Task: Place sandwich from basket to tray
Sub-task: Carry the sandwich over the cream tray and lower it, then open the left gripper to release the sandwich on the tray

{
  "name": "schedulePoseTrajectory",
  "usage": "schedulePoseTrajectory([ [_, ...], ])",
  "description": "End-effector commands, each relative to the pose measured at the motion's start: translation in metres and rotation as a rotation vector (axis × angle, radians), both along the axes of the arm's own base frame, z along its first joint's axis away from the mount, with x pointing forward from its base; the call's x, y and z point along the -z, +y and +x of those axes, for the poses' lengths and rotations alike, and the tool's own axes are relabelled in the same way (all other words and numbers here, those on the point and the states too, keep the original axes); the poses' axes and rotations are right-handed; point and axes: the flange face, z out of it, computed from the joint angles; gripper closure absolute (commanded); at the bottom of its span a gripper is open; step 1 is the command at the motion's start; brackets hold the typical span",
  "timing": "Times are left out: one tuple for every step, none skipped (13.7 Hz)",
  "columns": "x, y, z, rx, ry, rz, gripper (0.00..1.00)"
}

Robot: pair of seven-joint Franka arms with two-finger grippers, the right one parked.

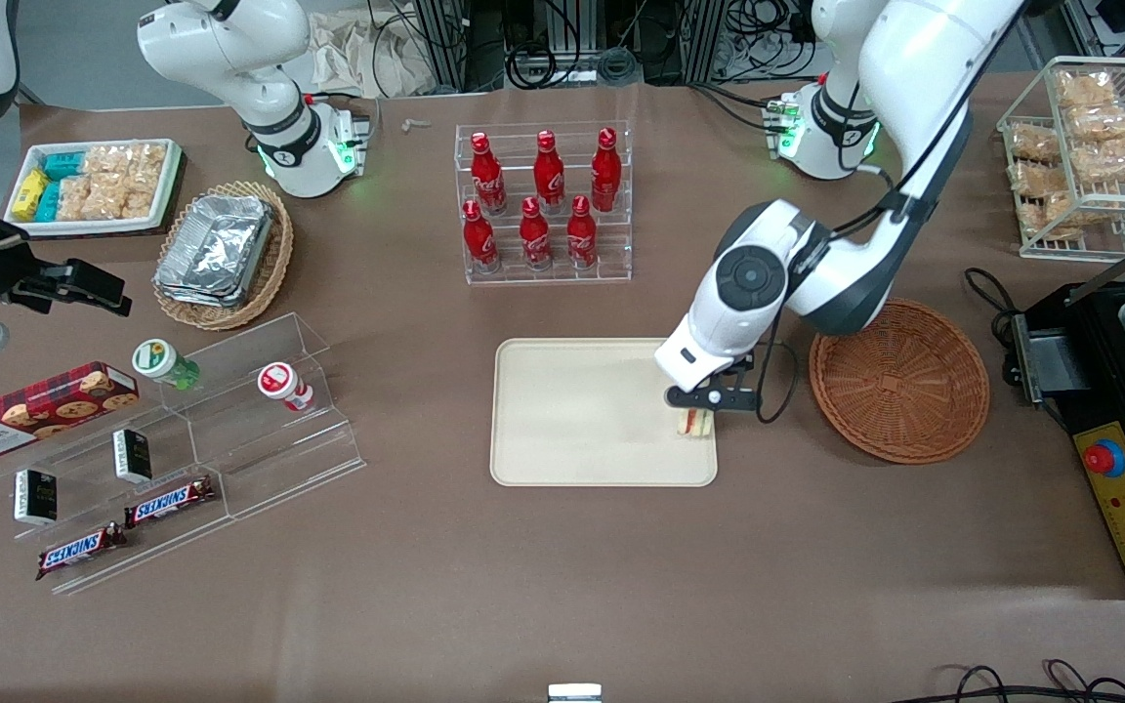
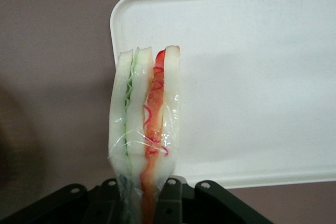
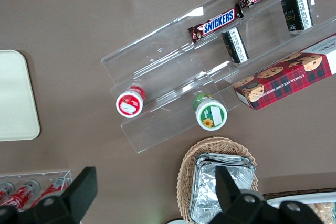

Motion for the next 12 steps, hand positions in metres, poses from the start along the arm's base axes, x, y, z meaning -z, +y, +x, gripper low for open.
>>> schedulePoseTrajectory([
  [0.019,-0.006,0.018,-0.012,0.003,0.001,1.00],
  [0.027,-0.012,0.021,-0.012,0.008,-0.003,1.00],
  [0.036,-0.017,0.021,-0.016,0.009,0.008,1.00],
  [0.047,-0.017,0.019,-0.017,0.006,0.031,1.00],
  [0.055,-0.016,0.019,-0.022,0.005,0.046,1.00],
  [0.062,-0.016,0.018,-0.020,0.013,0.045,1.00],
  [0.065,-0.018,0.018,-0.020,0.004,0.031,1.00],
  [0.067,-0.019,0.018,-0.019,-0.004,0.021,1.00],
  [0.067,-0.019,0.018,-0.014,-0.003,0.021,1.00],
  [0.069,-0.019,0.017,-0.012,0.000,0.022,0.76],
  [0.072,-0.020,0.016,-0.009,0.003,0.023,0.25],
  [0.073,-0.019,0.016,-0.004,-0.002,0.029,0.00],
])
